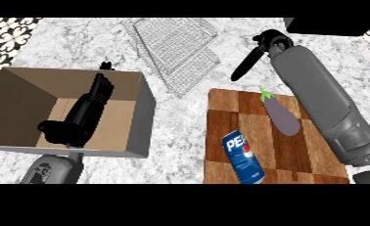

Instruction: Pick the eggplant from the cutting board and place it in the tiered basket

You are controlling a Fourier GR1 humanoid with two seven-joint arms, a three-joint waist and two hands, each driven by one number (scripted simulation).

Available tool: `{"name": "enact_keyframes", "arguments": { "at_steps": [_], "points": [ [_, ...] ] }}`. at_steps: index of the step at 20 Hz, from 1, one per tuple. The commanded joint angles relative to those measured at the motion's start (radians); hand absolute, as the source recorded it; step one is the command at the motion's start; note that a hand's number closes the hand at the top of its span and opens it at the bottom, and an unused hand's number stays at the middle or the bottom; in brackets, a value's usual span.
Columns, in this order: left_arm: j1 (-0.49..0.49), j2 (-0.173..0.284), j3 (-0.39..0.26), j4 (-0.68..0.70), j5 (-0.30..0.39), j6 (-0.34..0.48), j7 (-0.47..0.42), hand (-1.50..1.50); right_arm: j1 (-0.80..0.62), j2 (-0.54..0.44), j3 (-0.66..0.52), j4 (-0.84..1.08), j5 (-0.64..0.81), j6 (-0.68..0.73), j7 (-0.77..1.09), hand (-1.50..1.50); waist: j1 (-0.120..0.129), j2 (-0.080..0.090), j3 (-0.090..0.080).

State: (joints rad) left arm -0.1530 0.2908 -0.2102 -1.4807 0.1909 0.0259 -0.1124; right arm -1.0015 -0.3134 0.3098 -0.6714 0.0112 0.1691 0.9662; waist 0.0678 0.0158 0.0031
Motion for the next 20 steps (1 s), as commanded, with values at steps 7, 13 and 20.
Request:
{"name": "enact_keyframes", "arguments": {
  "at_steps": [7, 13, 20],
  "points": [
    [0.026, -0.022, -0.029, 0.059, 0.0, -0.024, 0.024, 0.0, -0.225, 0.013, 0.052, 0.234, -0.135, 0.599, 0.208, -1.5, 0.011, 0.007, -0.007],
    [0.012, -0.031, -0.026, 0.067, 0.001, -0.032, 0.034, 0.0, -0.301, 0.033, 0.082, 0.405, -0.128, 0.665, 0.181, -1.5, -0.006, 0.007, -0.005],
    [0.006, -0.048, -0.014, 0.07, -0.016, -0.006, 0.043, 0.0, -0.351, 0.08, 0.172, 0.503, -0.023, 0.61, 0.13, -1.5, -0.023, 0.001, -0.004]
  ]
}}
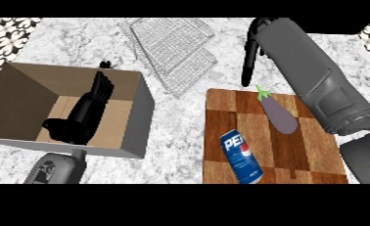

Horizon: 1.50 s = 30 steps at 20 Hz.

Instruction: Pick the eggplant from the cutting board and place it in the tiered basket

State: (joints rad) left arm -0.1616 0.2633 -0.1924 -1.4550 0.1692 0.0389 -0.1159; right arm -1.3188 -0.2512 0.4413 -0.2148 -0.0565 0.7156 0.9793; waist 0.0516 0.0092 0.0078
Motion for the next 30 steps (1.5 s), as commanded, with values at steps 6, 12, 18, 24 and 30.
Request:
{"name": "enact_keyframes", "arguments": {
  "at_steps": [6, 12, 18, 24, 30],
  "points": [
    [0.003, -0.007, -0.01, 0.088, 0.017, -0.05, 0.042, 0.0, -0.018, 0.076, 0.068, 0.16, 0.068, 0.122, 0.119, -1.5, -0.025, 0.005, -0.009],
    [0.05, -0.005, 0.016, 0.114, 0.029, -0.08, -0.02, 0.0, 0.01, 0.087, 0.054, 0.198, 0.073, 0.068, 0.058, -1.5, -0.041, -0.004, -0.009],
    [0.048, -0.016, 0.011, 0.075, 0.002, -0.044, 0.03, 0.0, 0.036, 0.117, 0.073, 0.214, 0.107, 0.035, 0.074, -1.5, -0.041, -0.007, -0.008],
    [0.086, -0.045, -0.001, 0.114, -0.027, -0.044, -0.043, 0.0, 0.101, 0.115, 0.085, 0.215, 0.133, 0.026, 0.037, -1.5, -0.049, -0.009, -0.009],
    [0.031, -0.057, 0.006, 0.124, -0.041, -0.024, 0.008, 0.0, 0.108, 0.114, 0.076, 0.215, 0.139, 0.025, 0.019, -1.5, -0.063, -0.012, -0.008]
  ]
}}
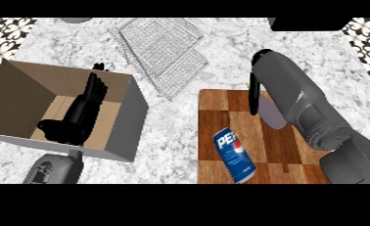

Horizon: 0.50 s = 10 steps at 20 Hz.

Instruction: Pick the eggplant from the cutting board and place it in the tiered basket

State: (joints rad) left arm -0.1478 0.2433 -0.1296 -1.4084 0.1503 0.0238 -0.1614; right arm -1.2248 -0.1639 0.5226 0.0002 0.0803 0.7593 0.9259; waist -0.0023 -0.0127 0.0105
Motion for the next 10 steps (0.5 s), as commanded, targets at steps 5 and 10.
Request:
{"name": "enact_keyframes", "arguments": {
  "at_steps": [5, 10],
  "points": [
    [-0.001, -0.022, -0.033, 0.053, -0.003, -0.033, 0.085, 0.0, 0.066, 0.011, -0.003, -0.003, 0.019, -0.031, 0.035, -1.5, 0.001, 0.014, -0.011],
    [0.041, 0.003, -0.009, 0.067, 0.019, -0.081, 0.054, 0.0, 0.102, 0.03, -0.018, -0.082, 0.018, -0.185, -0.055, 1.5, -0.005, 0.01, -0.011]
  ]
}}
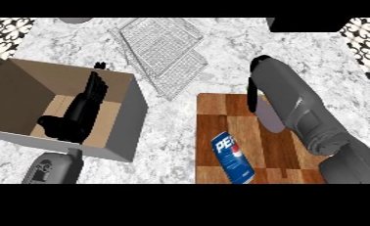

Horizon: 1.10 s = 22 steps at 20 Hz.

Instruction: Pick the eggplant from the cutting board and place it in the tiered basket

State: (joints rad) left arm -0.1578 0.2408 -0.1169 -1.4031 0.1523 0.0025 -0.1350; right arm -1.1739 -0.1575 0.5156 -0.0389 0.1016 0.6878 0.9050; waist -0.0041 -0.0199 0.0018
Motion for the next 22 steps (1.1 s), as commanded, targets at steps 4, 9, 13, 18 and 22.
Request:
{"name": "enact_keyframes", "arguments": {
  "at_steps": [4, 9, 13, 18, 22],
  "points": [
    [0.016, -0.046, -0.052, 0.061, -0.032, -0.005, 0.04, 0.0, 0.053, -0.02, -0.006, -0.103, 0.022, -0.07, -0.05, 1.5, -0.008, 0.017, -0.002],
    [0.025, -0.023, -0.01, 0.08, -0.017, -0.028, 0.015, 0.0, 0.079, 0.014, -0.022, -0.139, 0.029, -0.136, -0.032, 1.5, -0.003, 0.019, -0.002],
    [0.065, -0.028, -0.022, 0.07, -0.027, -0.02, 0.021, 0.0, 0.094, 0.033, 0.021, -0.205, 0.094, -0.387, -0.016, 1.5, -0.04, 0.001, -0.003],
    [0.101, -0.005, 0.023, 0.053, -0.003, -0.004, 0.049, 0.0, 0.053, 0.036, 0.091, -0.283, 0.203, -0.714, 0.061, 1.5, -0.124, -0.057, -0.005],
    [0.133, 0.016, 0.051, 0.055, 0.007, -0.012, 0.027, 0.0, 0.08, 0.094, 0.15, -0.351, 0.285, -0.902, 0.139, 1.5, -0.129, -0.051, -0.006]
  ]
}}
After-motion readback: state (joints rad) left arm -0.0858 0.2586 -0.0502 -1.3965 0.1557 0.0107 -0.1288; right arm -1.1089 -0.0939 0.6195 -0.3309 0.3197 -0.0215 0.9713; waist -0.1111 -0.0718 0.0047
